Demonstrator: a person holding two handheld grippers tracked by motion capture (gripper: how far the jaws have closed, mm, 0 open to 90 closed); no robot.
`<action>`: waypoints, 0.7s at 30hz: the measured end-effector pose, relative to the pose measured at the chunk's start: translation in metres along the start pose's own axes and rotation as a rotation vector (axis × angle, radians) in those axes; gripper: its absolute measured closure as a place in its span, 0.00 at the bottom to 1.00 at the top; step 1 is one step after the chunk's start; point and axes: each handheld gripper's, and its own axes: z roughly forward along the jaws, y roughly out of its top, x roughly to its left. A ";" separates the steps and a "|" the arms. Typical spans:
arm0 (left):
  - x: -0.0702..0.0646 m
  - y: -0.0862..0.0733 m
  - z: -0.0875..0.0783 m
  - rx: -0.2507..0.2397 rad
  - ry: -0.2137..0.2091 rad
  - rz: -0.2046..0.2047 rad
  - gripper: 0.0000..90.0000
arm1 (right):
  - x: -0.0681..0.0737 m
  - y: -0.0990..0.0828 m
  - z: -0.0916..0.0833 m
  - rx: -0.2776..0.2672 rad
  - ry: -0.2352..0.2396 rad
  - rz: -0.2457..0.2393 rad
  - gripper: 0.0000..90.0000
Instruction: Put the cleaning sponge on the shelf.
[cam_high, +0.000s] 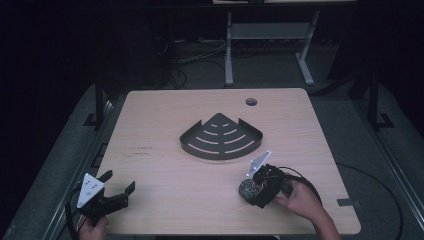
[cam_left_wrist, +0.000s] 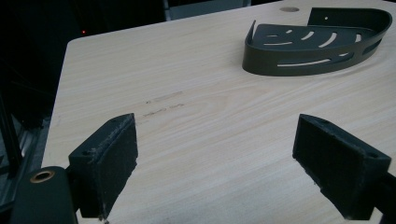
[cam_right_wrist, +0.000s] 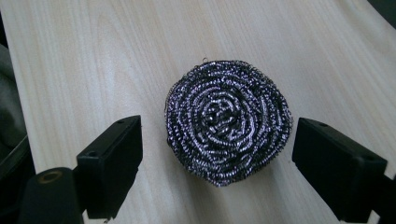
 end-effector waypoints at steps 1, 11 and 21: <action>0.000 0.000 0.000 0.000 0.000 0.000 0.15 | 0.000 0.001 0.001 0.001 0.000 0.001 0.18; -0.001 0.000 0.000 0.000 -0.002 -0.002 0.15 | -0.004 0.003 0.009 0.027 0.003 -0.001 0.24; 0.000 0.000 -0.001 -0.006 0.003 -0.005 0.15 | -0.002 0.004 0.009 0.028 0.003 -0.018 0.35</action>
